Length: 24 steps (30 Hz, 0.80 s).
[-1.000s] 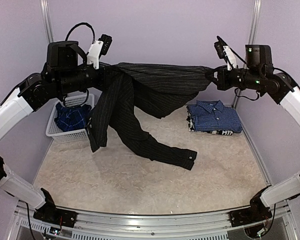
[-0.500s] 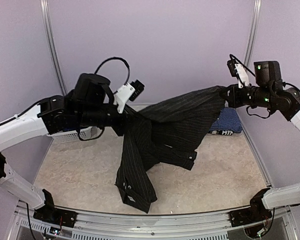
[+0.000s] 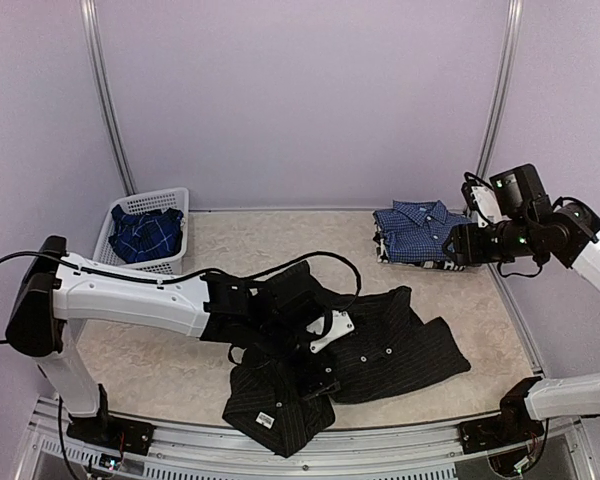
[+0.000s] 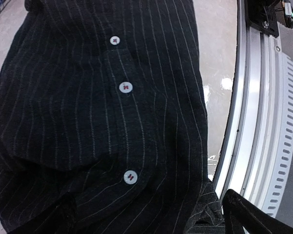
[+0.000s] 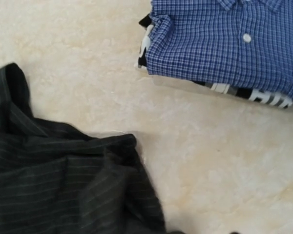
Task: Fold and stack the long sleeve shirts
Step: Place the crumpled shirt at the center of the board, then pick up the crumpled shirt from the center of the board.
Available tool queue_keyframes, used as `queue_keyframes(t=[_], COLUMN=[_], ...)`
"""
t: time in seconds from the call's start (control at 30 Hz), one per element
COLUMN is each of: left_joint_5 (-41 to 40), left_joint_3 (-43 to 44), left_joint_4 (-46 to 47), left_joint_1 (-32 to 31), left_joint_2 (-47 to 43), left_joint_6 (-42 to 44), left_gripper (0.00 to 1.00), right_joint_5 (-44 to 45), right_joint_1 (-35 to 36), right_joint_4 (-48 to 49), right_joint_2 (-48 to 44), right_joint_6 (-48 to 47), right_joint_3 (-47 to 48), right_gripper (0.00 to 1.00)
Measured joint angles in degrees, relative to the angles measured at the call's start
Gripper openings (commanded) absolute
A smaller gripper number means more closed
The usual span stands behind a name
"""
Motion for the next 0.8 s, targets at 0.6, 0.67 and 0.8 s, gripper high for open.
queue_keyframes(t=[0.6,0.67,0.8], left_joint_5=[3.1,3.0,3.1], left_joint_3=[-22.9,-25.4,-29.3], left_joint_4=[10.8,10.9,11.2], left_joint_1=[4.9,5.5,7.0], left_joint_2=[-21.0,-23.1,-24.6], left_joint_6=[-11.5,-13.4,-16.0], left_gripper=[0.92,0.87,0.83], right_joint_5=[-14.0,-12.0,-7.8], right_joint_1=[9.1,9.1,9.1], right_joint_4=[12.9,13.6,14.4], right_joint_2=[11.1,13.7,18.7], right_joint_6=[-0.7,0.2,0.6], right_joint_3=[-15.2,-15.3,-13.8], right_gripper=[0.75,0.75,0.75])
